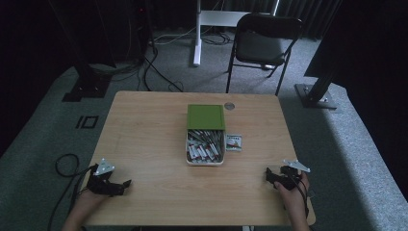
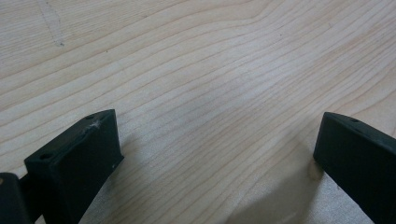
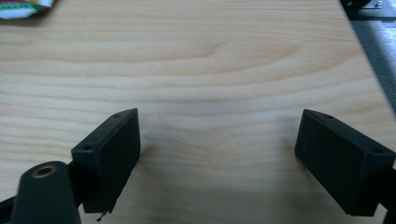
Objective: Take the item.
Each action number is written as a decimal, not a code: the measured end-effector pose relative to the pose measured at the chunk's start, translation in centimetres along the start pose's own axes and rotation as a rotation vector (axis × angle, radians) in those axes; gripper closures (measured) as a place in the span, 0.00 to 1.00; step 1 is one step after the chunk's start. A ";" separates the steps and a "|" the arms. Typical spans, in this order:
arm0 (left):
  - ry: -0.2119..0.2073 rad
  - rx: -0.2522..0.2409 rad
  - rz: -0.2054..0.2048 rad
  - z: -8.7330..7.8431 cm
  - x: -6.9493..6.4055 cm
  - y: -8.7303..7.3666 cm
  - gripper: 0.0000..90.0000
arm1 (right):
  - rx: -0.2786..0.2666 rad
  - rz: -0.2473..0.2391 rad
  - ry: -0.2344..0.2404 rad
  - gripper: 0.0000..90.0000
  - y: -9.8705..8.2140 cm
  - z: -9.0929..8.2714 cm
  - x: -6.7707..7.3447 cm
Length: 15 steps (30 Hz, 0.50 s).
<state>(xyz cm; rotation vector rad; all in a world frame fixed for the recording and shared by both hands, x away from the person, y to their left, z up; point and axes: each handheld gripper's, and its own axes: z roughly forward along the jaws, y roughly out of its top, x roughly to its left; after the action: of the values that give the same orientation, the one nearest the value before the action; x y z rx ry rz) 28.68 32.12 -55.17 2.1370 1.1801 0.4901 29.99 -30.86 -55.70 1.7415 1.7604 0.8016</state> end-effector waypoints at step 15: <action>0.000 0.000 -0.001 0.0 0.0 0.0 0.02 | 0.003 -0.023 0.005 0.16 -1.5 -1.5 -1.1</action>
<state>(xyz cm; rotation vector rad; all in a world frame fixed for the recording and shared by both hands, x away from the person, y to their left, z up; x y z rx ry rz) 28.68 32.11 -55.17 2.1365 1.1806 0.4903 27.91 -32.00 -55.76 1.7202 1.7827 0.7949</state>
